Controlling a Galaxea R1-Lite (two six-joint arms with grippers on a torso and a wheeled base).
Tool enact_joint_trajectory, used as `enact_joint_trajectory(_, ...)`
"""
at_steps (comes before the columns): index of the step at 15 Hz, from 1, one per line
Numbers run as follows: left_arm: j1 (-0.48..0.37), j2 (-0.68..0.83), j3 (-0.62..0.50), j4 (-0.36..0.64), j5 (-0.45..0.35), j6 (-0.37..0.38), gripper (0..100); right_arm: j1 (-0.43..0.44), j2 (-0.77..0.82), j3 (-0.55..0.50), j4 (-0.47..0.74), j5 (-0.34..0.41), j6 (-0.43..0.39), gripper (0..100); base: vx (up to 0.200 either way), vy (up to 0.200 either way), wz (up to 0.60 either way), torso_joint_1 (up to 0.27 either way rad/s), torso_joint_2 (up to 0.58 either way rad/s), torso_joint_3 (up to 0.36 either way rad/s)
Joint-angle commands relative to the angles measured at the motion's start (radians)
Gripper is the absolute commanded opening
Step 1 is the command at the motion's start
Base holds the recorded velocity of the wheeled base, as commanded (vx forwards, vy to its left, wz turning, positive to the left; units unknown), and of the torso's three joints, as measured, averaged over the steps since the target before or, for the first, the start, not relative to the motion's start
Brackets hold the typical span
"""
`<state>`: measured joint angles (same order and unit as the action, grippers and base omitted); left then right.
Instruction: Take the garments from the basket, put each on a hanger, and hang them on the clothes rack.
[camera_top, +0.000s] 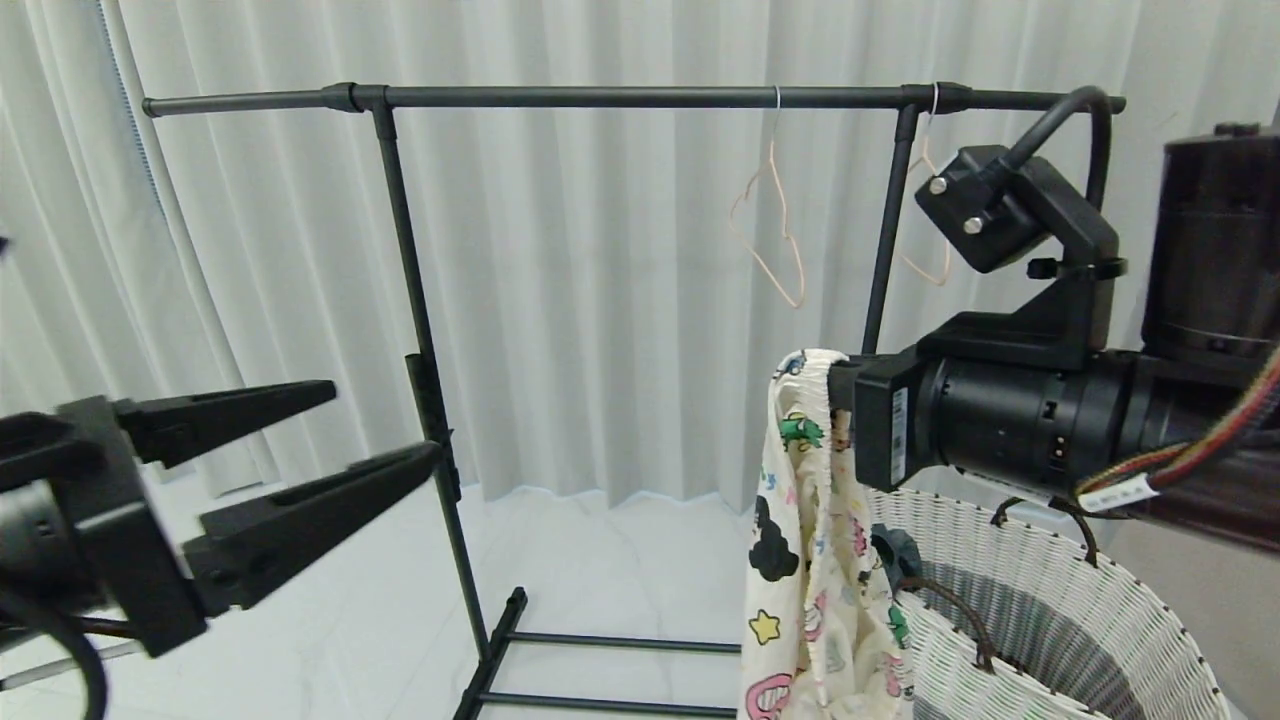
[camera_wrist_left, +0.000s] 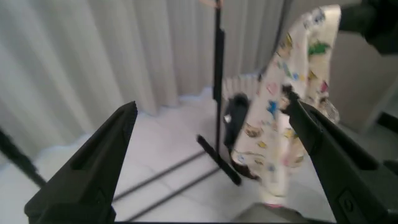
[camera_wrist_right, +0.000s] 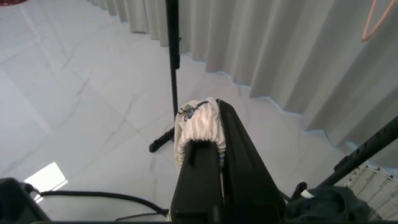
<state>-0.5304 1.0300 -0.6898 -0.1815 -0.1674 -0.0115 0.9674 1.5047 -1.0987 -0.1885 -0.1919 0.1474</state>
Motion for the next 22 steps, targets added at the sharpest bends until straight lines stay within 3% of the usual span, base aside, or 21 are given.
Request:
enact_joint_trajectory(1, -0.135, 0.168, -0.004, -0.052, 0.046, -0.058, 100, -0.006, 0.065, -0.049, 0.0, 0.0, 0.0, 0, 0.0, 0.0, 0.0, 0.0, 0.0, 0.0)
enact_joint_trajectory(2, -0.203, 0.2, -0.001, -0.096, 0.08, -0.113, 100, -0.007, 0.08, -0.069, -0.002, 0.0, 0.0, 0, 0.0, 0.0, 0.0, 0.0, 0.0, 0.0)
enact_joint_trajectory(5, -0.439, 0.321, 0.003, -0.164, 0.347, -0.248, 100, 0.004, 0.1, -0.109, -0.008, 0.002, -0.005, 0, 0.0, 0.0, 0.0, 0.0, 0.0, 0.0)
enact_joint_trajectory(7, -0.52, 0.372, 0.001, -0.176, 0.422, -0.292, 100, 0.019, 0.098, -0.121, -0.006, 0.002, -0.005, 0, 0.0, 0.0, 0.0, 0.0, 0.0, 0.0)
enact_joint_trajectory(13, -0.499, 0.447, -0.001, -0.246, 0.419, -0.338, 100, 0.093, 0.08, -0.174, 0.0, 0.002, -0.005, 0, 0.0, 0.0, 0.0, 0.0, 0.0, 0.0)
enact_joint_trajectory(18, -0.497, 0.475, 0.004, -0.378, 0.405, -0.41, 100, 0.097, 0.078, -0.176, 0.0, 0.0, -0.005, 0, 0.0, 0.0, 0.0, 0.0, 0.0, 0.0)
enact_joint_trajectory(22, -0.496, 0.44, 0.032, -0.398, 0.407, -0.424, 100, 0.093, 0.078, -0.174, 0.0, 0.0, -0.005, 0, 0.0, 0.0, 0.0, 0.0, 0.0, 0.0)
